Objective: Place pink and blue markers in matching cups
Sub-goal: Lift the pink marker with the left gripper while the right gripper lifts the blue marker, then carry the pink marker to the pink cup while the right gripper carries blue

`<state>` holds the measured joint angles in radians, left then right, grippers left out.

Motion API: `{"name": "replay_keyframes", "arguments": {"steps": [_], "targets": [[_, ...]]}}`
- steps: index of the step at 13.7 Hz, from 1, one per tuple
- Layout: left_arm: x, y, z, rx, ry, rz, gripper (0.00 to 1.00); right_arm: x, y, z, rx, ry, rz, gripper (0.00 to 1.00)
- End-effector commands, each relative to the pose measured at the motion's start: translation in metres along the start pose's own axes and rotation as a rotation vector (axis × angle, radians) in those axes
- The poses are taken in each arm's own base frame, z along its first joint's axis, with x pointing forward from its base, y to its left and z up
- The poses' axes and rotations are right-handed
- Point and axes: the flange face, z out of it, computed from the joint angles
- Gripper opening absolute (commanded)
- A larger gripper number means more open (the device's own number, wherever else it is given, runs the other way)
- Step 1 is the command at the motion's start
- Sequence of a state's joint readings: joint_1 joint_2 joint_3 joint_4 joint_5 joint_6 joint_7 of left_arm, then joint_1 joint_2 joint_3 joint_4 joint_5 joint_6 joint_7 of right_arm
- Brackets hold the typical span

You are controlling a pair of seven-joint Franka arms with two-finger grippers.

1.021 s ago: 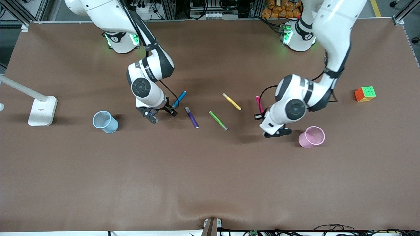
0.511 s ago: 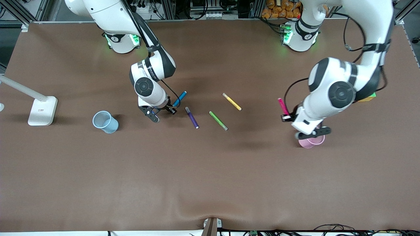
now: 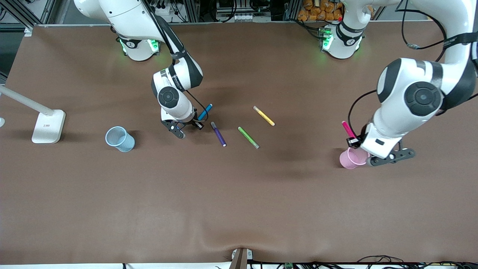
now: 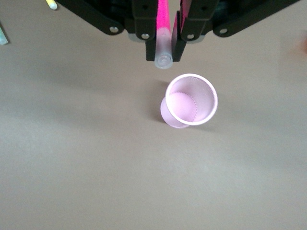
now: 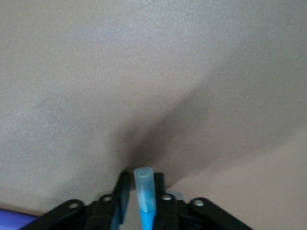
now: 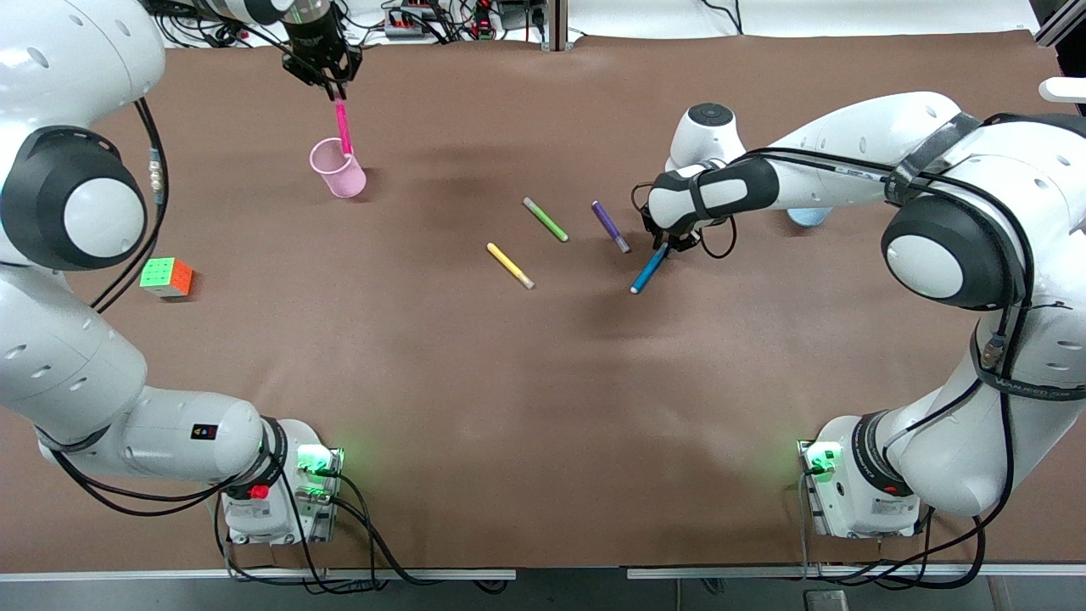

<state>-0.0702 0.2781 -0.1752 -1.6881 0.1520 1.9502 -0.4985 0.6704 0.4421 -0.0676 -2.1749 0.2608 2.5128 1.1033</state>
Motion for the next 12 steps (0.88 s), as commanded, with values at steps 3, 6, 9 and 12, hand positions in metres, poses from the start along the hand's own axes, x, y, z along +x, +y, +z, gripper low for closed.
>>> {"name": "replay_keyframes", "arguments": {"steps": [3, 6, 9, 12], "targets": [[0.006, -0.004, -0.022, 0.083, 0.068, 0.086, 0.00, -0.002, 0.007, -0.011, -0.026, -0.032, 0.019, 0.00], [0.006, 0.000, -0.023, 0.174, 0.116, 0.160, 0.00, 0.022, 0.017, -0.045, -0.025, -0.056, 0.008, 0.00], [0.004, 0.010, -0.026, 0.243, 0.170, 0.218, 0.00, 0.041, 0.025, -0.097, 0.038, -0.053, -0.095, 0.00], [0.004, 0.020, -0.031, 0.306, 0.242, 0.270, 0.00, 0.091, 0.039, -0.152, 0.105, -0.019, -0.277, 0.00]]}}
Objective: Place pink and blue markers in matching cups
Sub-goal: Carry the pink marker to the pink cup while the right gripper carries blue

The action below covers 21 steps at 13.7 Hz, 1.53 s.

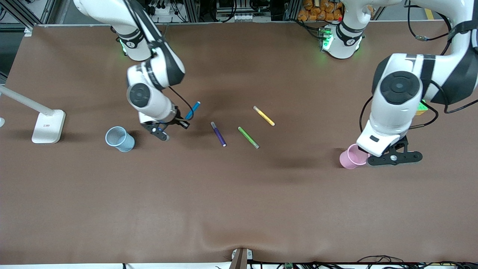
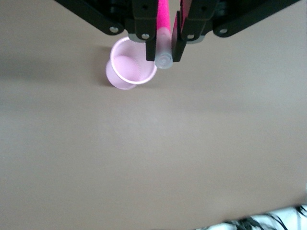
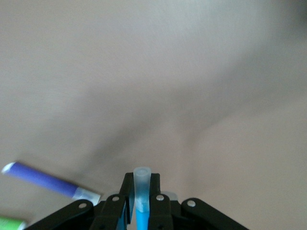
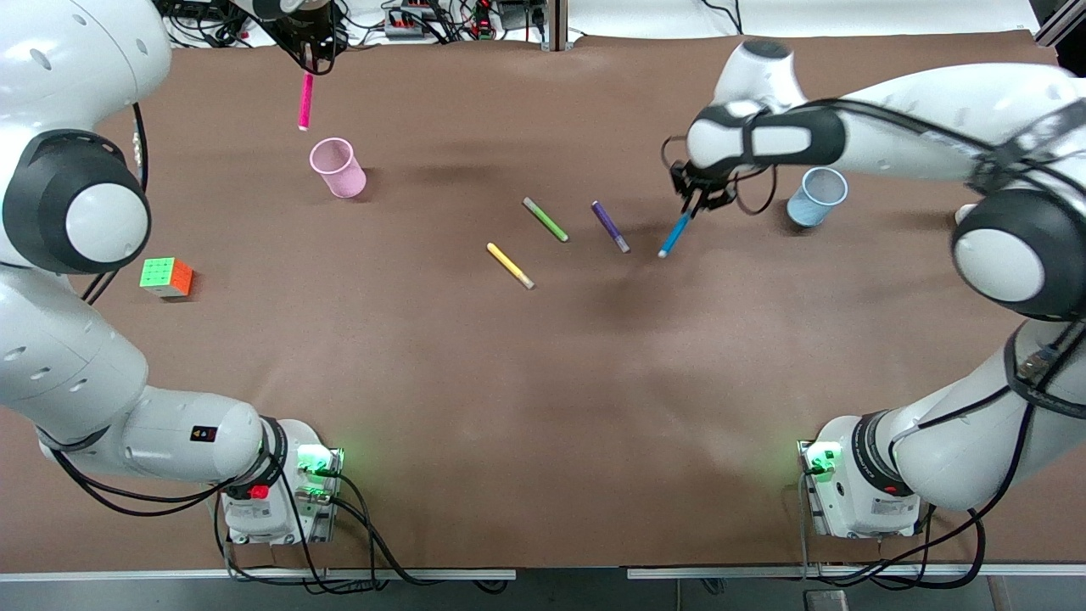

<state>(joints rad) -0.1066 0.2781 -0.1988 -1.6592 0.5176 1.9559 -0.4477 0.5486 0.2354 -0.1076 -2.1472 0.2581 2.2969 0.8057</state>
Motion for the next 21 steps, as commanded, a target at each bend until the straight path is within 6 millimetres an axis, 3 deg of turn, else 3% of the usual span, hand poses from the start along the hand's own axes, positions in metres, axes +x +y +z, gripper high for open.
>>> {"name": "replay_keyframes", "arguments": {"steps": [1, 5, 8, 13, 21], "targets": [[0.005, 0.006, -0.009, 0.023, 0.061, 0.041, 0.00, 0.041, 0.022, -0.048, 0.059, 0.035, -0.164, 0.00], [0.006, 0.011, -0.005, 0.064, 0.144, 0.060, 0.00, 0.089, 0.045, -0.095, 0.024, 0.131, -0.426, 0.00], [0.008, 0.017, -0.005, 0.034, 0.199, 0.033, 0.00, 0.103, 0.049, -0.122, -0.094, 0.252, -0.595, 0.00], [-0.006, 0.029, 0.020, 0.138, 0.271, 0.053, 0.00, 0.117, 0.065, -0.132, -0.155, 0.370, -0.773, 0.00], [-0.026, 0.053, 0.048, 0.125, 0.393, -0.029, 0.00, 0.146, 0.126, -0.109, -0.154, 0.539, -0.971, 0.00]]}}
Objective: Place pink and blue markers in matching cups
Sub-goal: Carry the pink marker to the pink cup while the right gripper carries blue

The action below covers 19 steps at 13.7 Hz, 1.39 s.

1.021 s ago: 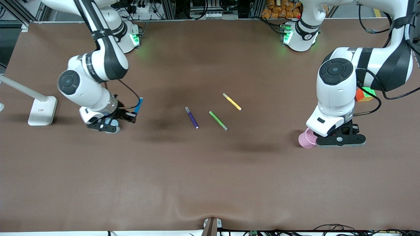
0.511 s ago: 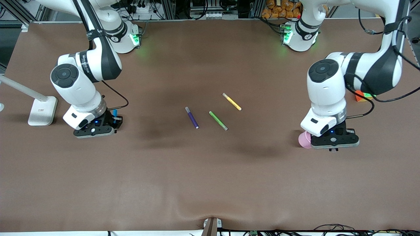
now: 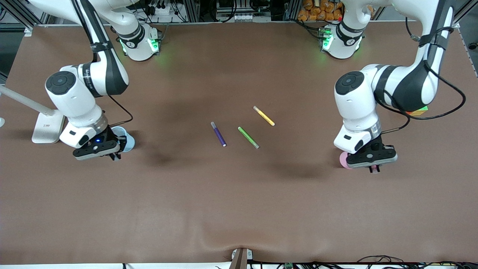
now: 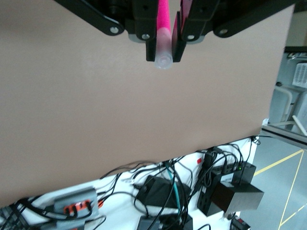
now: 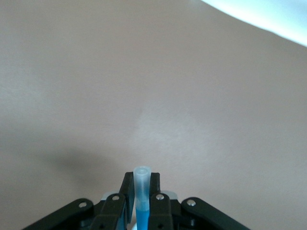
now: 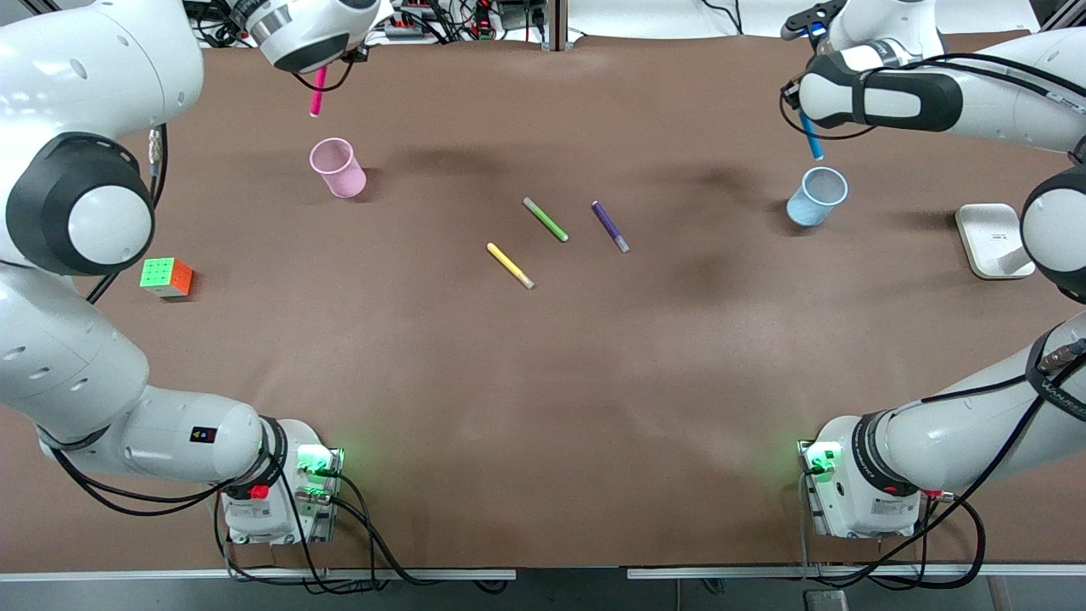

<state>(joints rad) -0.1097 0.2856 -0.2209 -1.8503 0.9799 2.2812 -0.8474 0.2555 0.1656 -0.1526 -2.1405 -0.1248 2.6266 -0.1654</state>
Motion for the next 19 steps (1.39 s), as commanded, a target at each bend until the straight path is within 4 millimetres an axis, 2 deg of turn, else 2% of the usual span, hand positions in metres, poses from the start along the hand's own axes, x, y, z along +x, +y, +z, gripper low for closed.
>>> {"name": "replay_keyframes", "arguments": {"steps": [1, 2, 4, 6, 9, 12, 19], "targets": [[-0.013, 0.004, 0.006, -0.010, 0.083, -0.008, 0.00, -0.028, 0.021, 0.001, -0.028, 0.061, -0.074, 0.00], [-0.018, 0.002, 0.014, -0.006, 0.093, -0.035, 0.00, -0.034, 0.025, 0.005, -0.034, 0.075, -0.082, 0.00], [-0.034, 0.010, 0.023, 0.007, 0.109, -0.046, 0.00, -0.044, 0.019, 0.009, -0.029, 0.083, -0.080, 0.00], [-0.048, 0.020, 0.027, 0.006, 0.123, -0.078, 0.00, -0.056, 0.013, 0.018, -0.026, 0.103, -0.073, 0.00], [-0.061, 0.023, 0.027, 0.010, 0.116, -0.086, 0.00, -0.072, 0.005, 0.027, -0.022, 0.121, -0.070, 0.00], [-0.077, 0.030, 0.031, 0.006, 0.093, -0.111, 0.00, -0.085, 0.000, 0.022, -0.013, 0.121, -0.034, 0.00], [-0.089, 0.035, 0.036, 0.008, 0.072, -0.110, 0.00, -0.093, -0.002, 0.025, -0.008, 0.125, 0.001, 0.00]]}}
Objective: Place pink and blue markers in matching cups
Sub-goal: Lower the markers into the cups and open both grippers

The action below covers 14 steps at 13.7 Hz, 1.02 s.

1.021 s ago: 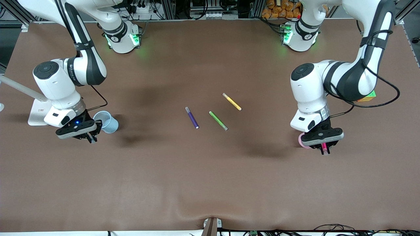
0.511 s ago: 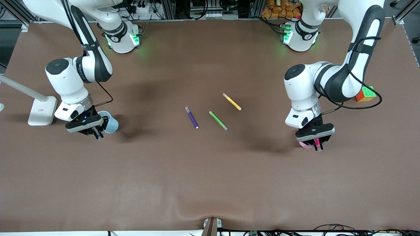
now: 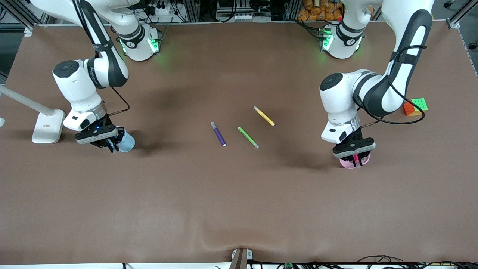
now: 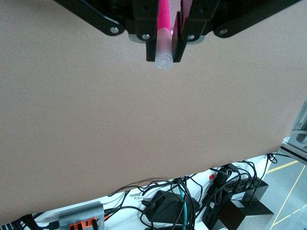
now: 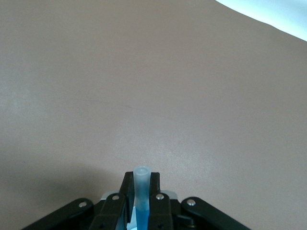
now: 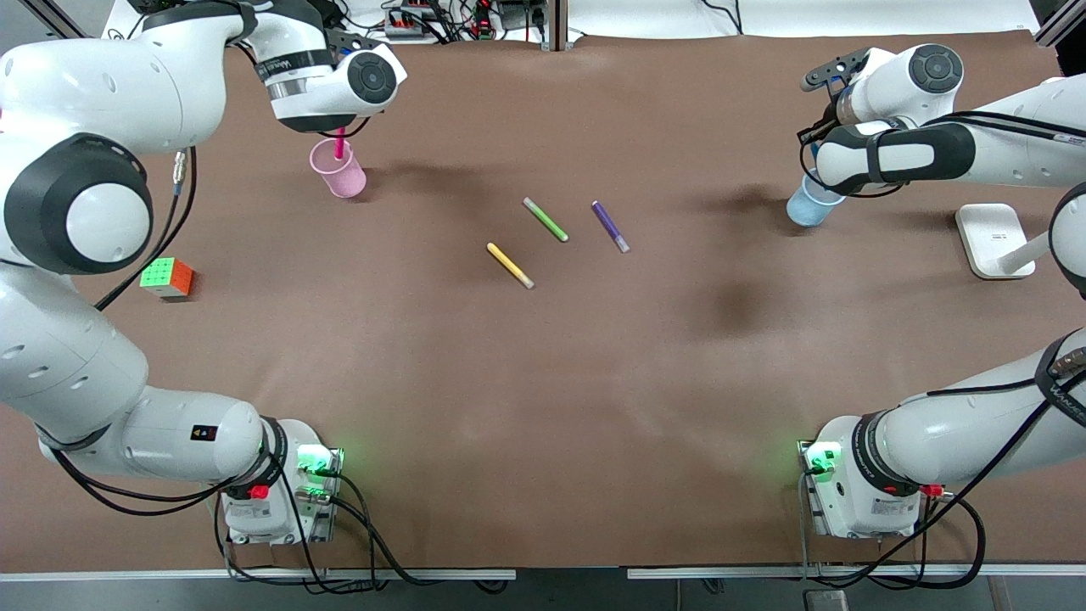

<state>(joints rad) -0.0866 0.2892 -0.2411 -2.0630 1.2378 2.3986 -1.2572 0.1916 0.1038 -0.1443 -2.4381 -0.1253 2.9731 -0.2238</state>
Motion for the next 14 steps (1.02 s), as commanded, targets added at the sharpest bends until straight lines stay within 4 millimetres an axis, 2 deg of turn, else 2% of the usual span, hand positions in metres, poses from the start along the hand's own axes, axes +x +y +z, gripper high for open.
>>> {"name": "replay_keyframes", "arguments": {"steps": [1, 4, 8, 9, 10, 11, 12, 14], "targets": [[-0.005, -0.005, -0.005, 0.004, 0.021, -0.024, 0.00, -0.009, -0.001, -0.007, -0.005, 0.017, 0.013, 0.00], [-0.011, -0.004, -0.003, 0.007, 0.009, -0.033, 0.00, -0.021, -0.006, -0.002, -0.002, 0.029, 0.012, 0.00], [-0.013, -0.007, 0.000, 0.045, 0.001, -0.031, 0.00, -0.023, -0.007, 0.001, -0.001, 0.025, 0.015, 0.01], [-0.013, -0.007, 0.000, 0.050, 0.000, -0.032, 0.00, -0.024, -0.007, 0.003, 0.000, 0.020, 0.013, 0.17], [-0.014, -0.006, 0.000, 0.049, -0.001, -0.034, 0.00, -0.024, -0.007, 0.003, 0.001, 0.019, 0.013, 0.49], [-0.014, -0.007, 0.001, 0.050, -0.001, -0.037, 0.00, -0.024, -0.006, 0.003, 0.000, 0.020, 0.014, 0.89], [-0.014, -0.007, 0.001, 0.050, -0.003, -0.038, 0.00, -0.025, -0.003, 0.003, -0.003, 0.019, 0.019, 1.00], [-0.014, -0.007, 0.002, 0.051, -0.004, -0.040, 0.00, -0.023, -0.002, 0.002, -0.005, 0.020, 0.023, 1.00]]}}
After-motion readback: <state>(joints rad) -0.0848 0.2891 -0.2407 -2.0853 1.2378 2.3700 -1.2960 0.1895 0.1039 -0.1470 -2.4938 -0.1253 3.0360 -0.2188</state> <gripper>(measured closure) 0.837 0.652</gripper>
